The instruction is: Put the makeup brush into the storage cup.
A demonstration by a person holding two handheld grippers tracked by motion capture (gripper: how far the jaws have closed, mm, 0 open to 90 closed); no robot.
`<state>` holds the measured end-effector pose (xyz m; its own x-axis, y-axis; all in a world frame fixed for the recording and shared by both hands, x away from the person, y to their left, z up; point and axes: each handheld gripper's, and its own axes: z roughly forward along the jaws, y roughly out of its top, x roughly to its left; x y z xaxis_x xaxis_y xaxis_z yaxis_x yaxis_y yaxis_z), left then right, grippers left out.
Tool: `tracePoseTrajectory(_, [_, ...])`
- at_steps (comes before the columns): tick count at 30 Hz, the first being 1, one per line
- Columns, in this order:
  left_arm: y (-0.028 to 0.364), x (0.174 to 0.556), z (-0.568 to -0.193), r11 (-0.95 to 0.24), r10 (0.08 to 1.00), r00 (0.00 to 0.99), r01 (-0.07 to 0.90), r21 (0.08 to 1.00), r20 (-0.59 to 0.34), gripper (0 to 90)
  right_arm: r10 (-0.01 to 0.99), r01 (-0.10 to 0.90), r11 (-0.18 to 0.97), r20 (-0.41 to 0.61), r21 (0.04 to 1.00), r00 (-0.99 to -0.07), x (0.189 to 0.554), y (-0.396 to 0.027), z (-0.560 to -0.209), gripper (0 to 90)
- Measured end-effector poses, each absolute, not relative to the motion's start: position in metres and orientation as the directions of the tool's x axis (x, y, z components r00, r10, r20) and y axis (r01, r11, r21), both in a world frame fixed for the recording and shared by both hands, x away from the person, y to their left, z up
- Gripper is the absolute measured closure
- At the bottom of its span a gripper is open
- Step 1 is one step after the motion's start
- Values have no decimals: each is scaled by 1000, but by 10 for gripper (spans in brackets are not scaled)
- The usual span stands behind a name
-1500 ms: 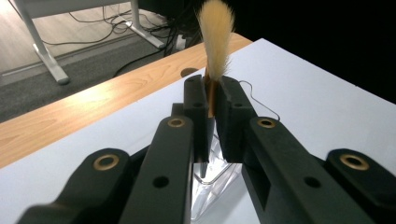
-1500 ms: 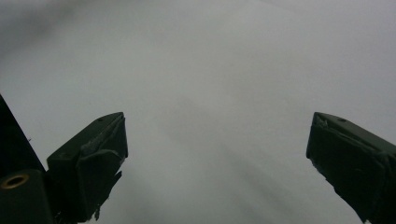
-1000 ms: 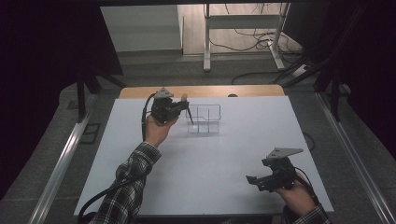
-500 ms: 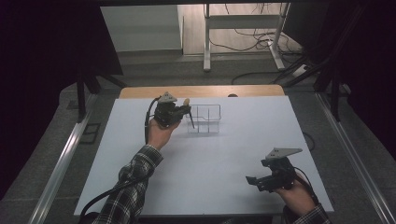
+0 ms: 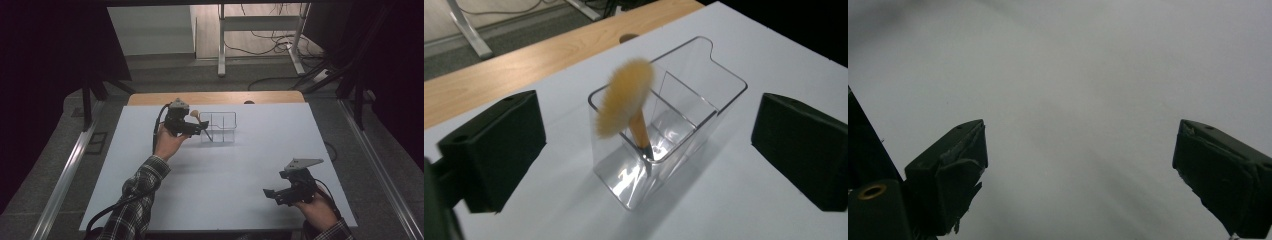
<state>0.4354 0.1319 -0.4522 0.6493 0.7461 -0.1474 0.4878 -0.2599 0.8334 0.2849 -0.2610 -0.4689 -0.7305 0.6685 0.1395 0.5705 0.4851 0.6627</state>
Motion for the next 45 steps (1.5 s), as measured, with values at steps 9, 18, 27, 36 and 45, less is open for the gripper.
tracePoseTrajectory(9, [136, 434, -452, -284, 727, 671, 488, 825, -146, 22, 680, 579, 469, 146, 667, -719, 285, -262, -468, 62])
tracePoseTrajectory(18, [136, 430, -451, -311, 714, 690, 469, 827, -123, 11, 681, 580, 464, 149, 670, -717, 285, -263, -468, 54])
tracePoseTrajectory(27, [144, 422, -453, -312, 702, 698, 475, 823, -137, 10, 678, 577, 472, 144, 666, -721, 285, -262, -468, 55])
tracePoseTrajectory(36, [150, 413, -454, -316, 694, 705, 480, 819, -146, 10, 684, 583, 466, 148, 666, -715, 285, -262, -468, 52])
tracePoseTrajectory(45, [151, 403, -453, -322, 685, 713, 479, 817, -148, 7, 684, 586, 459, 156, 668, -713, 286, -263, -469, 42])
